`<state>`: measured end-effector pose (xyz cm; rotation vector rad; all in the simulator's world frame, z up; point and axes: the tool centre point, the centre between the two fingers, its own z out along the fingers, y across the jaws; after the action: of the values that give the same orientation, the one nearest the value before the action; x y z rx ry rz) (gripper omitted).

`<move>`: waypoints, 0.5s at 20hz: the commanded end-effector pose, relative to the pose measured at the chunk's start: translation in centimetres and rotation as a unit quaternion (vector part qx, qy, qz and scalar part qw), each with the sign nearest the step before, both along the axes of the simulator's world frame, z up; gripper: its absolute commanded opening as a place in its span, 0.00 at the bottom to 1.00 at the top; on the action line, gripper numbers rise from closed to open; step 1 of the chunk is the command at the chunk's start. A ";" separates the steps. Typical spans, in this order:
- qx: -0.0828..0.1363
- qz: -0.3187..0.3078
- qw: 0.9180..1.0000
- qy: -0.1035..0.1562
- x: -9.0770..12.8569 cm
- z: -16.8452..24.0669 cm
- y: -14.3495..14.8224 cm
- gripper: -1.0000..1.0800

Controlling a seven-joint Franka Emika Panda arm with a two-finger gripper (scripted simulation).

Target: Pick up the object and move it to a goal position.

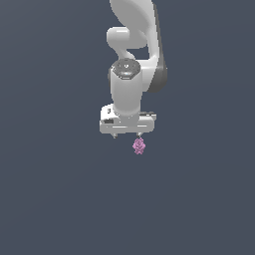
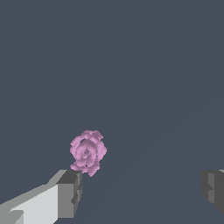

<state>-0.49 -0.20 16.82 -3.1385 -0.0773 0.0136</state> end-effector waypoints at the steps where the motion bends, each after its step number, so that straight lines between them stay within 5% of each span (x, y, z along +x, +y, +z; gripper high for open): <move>1: 0.000 0.010 1.000 0.000 -0.1 -0.3 0.2 0.96; 10: -0.002 0.098 0.995 -0.001 -0.9 -3.3 2.4 0.96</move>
<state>-1.15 1.73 14.15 -3.1277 -0.3254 0.0107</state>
